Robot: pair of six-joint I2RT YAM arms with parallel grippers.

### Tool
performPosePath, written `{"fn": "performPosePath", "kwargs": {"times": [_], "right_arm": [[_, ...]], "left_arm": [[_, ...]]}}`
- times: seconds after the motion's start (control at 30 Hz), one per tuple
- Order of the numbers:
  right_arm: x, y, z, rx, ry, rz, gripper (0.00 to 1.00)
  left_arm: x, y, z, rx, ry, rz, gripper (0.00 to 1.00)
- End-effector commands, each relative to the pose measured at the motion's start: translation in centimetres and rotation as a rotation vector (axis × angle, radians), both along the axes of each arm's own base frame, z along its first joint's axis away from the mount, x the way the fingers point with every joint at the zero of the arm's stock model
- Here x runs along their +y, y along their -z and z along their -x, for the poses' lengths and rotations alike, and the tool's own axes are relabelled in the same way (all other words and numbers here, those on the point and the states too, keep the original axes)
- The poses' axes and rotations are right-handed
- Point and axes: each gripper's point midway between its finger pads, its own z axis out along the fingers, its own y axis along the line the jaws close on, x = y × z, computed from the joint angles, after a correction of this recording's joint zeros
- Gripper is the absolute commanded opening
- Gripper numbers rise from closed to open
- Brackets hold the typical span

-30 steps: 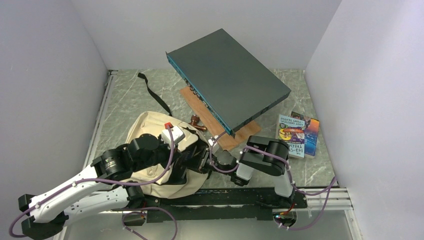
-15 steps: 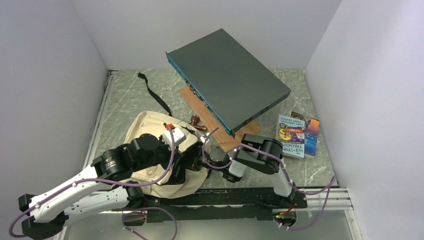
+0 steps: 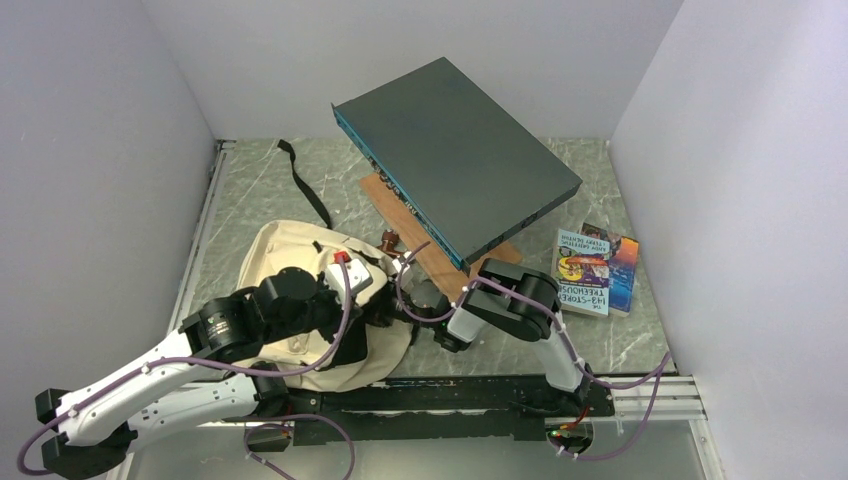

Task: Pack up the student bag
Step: Place the book in the student bag.

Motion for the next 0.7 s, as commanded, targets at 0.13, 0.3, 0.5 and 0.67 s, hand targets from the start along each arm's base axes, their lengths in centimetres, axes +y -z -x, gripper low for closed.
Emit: {"fn": "performPosePath", "kwargs": {"times": [0.13, 0.3, 0.5, 0.67], "right_arm": [[-2.3, -11.8, 3.0, -0.291, -0.09, -0.353, 0.0], [-1.2, -14.1, 5.0, -0.323, -0.149, -0.416, 0.0], [-0.9, -15.9, 4.2, -0.375, -0.115, -0.449, 0.0], [-0.7, -16.3, 2.2, -0.368, -0.055, -0.462, 0.0]], "left_arm": [[3.2, -4.1, -2.3, -0.168, -0.14, -0.015, 0.0], [3.3, -4.4, -2.4, -0.221, -0.093, -0.043, 0.0], [2.1, -3.9, -0.2, -0.192, 0.069, -0.028, 0.0], [0.9, -3.2, 1.7, -0.165, 0.19, 0.026, 0.0]]}}
